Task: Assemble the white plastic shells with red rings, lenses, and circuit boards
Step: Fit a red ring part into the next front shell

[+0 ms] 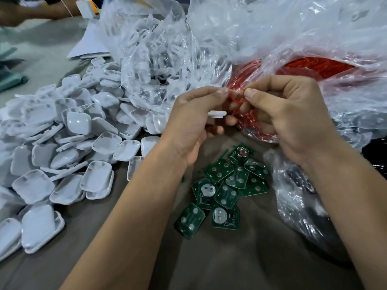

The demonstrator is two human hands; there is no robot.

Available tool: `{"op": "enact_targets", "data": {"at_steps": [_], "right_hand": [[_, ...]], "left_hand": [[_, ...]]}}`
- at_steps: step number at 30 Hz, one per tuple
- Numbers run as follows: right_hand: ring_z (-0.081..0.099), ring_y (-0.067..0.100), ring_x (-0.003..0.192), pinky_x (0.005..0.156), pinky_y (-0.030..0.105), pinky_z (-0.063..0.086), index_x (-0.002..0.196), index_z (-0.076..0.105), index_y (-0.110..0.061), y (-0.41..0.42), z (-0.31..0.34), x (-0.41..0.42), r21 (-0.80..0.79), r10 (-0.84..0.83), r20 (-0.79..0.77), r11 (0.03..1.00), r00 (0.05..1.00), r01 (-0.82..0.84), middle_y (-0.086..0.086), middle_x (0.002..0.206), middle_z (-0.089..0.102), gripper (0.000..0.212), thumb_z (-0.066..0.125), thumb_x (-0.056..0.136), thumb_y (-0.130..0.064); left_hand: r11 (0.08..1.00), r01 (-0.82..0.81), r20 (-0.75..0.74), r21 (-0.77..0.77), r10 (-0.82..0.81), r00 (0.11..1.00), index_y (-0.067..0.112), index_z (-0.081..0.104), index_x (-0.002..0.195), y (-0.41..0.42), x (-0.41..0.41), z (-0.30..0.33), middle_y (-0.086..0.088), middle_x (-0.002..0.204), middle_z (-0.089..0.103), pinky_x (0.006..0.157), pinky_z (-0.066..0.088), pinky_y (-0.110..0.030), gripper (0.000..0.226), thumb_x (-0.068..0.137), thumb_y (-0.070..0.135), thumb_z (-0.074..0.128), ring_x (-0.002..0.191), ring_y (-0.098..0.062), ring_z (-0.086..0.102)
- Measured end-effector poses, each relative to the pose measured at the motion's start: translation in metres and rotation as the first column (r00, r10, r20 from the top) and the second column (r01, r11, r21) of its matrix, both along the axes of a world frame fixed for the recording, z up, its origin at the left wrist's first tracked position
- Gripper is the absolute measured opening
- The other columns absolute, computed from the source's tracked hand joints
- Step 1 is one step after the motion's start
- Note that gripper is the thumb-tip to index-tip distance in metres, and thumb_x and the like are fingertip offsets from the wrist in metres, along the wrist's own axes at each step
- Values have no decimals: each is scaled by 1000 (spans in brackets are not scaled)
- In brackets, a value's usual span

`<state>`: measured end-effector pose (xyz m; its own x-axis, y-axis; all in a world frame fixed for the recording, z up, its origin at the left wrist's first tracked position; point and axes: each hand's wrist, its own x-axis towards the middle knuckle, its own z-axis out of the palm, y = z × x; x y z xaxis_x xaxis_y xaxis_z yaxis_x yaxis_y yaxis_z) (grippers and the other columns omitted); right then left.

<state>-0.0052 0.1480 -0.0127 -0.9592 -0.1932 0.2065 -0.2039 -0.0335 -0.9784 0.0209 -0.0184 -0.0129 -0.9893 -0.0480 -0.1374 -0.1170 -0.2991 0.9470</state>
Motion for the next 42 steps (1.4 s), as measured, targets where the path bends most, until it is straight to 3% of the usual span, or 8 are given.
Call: {"op": "enact_targets", "data": {"at_steps": [3, 7, 15, 22, 28, 32, 36, 42], "right_hand": [[33, 5, 39, 35, 17, 24, 75, 72, -9, 3, 3, -2, -89, 23, 122, 996, 992, -12, 8, 64, 65, 24, 66, 97, -4], [31, 6, 42, 35, 18, 21, 82, 69, -6, 4, 4, -2, -123, 65, 191, 991, 979, -42, 5, 64, 63, 19, 63, 100, -5], [30, 4, 41, 34, 16, 20, 84, 65, -3, 4, 7, -1, -137, 189, 278, 978, 942, -156, 6, 65, 59, 20, 55, 102, -7], [28, 3, 39, 34, 16, 16, 71, 58, -5, 5, 10, 1, -123, 201, 312, 978, 929, -170, 5, 61, 53, 32, 54, 102, -9], [26, 2, 37, 33, 15, 14, 69, 67, -8, 5, 11, 1, -133, 208, 338, 976, 918, -172, 2, 57, 52, 33, 56, 100, -9], [28, 2, 35, 33, 14, 14, 65, 65, -8, 3, 9, 1, -122, 179, 339, 982, 923, -145, 1, 54, 51, 36, 56, 99, -9], [30, 5, 35, 32, 15, 22, 81, 60, 5, 3, 8, 1, -81, 114, 269, 992, 956, -95, 3, 54, 56, 24, 58, 100, -9], [33, 5, 40, 35, 20, 22, 84, 69, -8, 2, 4, 0, -114, 106, 178, 990, 978, -86, 3, 62, 59, 18, 63, 100, -9]], "left_hand": [[999, 25, -63, 26, -23, 998, -3, 73, 103, 4, 2, -1, -13, 82, 72, 48, 46, -18, 13, 93, 0, 66, 60, -15, 63], [999, -5, -115, 54, 11, 993, -3, 74, 98, 6, 2, -3, -15, 79, 71, 51, 46, -17, 14, 88, -9, 68, 61, -14, 62], [993, 17, -170, 119, 4, 985, -5, 73, 98, 6, 3, -1, -13, 71, 70, 49, 45, -15, 14, 86, -9, 67, 60, -14, 62], [988, 28, -124, 151, -9, 992, -6, 73, 97, 5, 6, 1, -14, 76, 71, 49, 46, -17, 15, 82, -4, 70, 59, -15, 62], [983, 47, -101, 177, -29, 994, -4, 72, 93, 4, 6, 2, -12, 73, 72, 48, 48, -17, 8, 88, 0, 67, 57, -15, 62], [983, 79, -90, 164, -65, 994, -3, 70, 90, 5, 6, 2, -12, 72, 70, 48, 49, -17, 12, 85, 8, 69, 56, -15, 61], [995, 60, -79, 77, -53, 995, 3, 70, 82, 6, 5, -2, -11, 70, 69, 48, 49, -19, 9, 88, 9, 72, 56, -16, 60], [997, -33, -112, -63, 25, 993, 1, 71, 84, 3, 2, -7, -17, 75, 68, 49, 48, -21, 8, 91, 1, 71, 57, -18, 59]]}}
